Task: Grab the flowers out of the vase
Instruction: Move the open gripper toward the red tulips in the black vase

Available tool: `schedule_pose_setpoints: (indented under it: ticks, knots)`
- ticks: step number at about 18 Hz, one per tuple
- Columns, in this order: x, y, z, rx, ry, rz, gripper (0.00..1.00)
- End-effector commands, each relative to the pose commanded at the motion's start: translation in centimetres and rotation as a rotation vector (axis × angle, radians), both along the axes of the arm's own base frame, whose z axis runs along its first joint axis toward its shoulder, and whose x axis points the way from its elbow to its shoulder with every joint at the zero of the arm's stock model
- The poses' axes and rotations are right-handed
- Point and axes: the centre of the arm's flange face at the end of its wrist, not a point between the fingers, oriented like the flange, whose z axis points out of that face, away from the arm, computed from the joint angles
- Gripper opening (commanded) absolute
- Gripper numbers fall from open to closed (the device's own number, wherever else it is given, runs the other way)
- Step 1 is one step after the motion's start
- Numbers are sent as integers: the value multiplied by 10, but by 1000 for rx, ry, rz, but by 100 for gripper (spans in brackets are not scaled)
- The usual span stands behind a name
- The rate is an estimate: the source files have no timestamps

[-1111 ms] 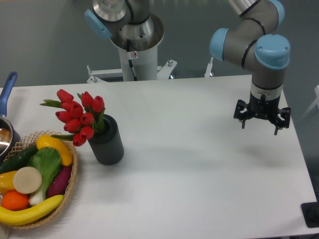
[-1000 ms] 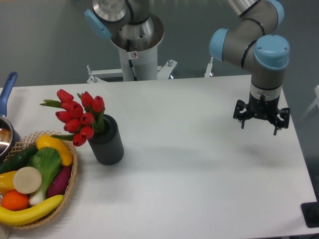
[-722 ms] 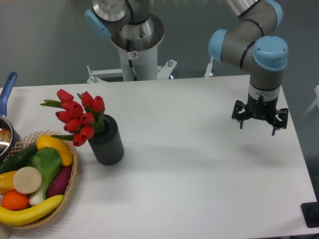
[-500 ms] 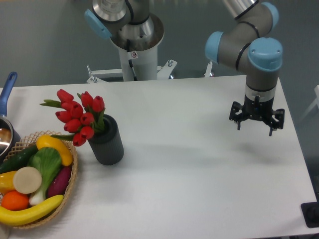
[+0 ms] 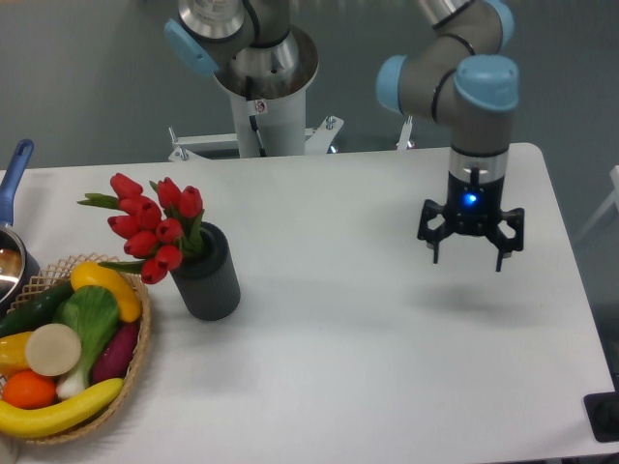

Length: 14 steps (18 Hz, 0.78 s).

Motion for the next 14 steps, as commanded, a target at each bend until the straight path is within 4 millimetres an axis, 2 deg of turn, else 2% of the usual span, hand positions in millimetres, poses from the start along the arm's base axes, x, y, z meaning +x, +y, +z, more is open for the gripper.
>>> schedule_pose_setpoints:
  ticks: [3,7,10,14]
  knots:
    - [25,8,15,115,-55,-16,100]
    - [63,15,23,284,-133,-104,100]
    - [80,17,28,376,-174,-151,100]
    - [117,47,40,443,-208,-260,100]
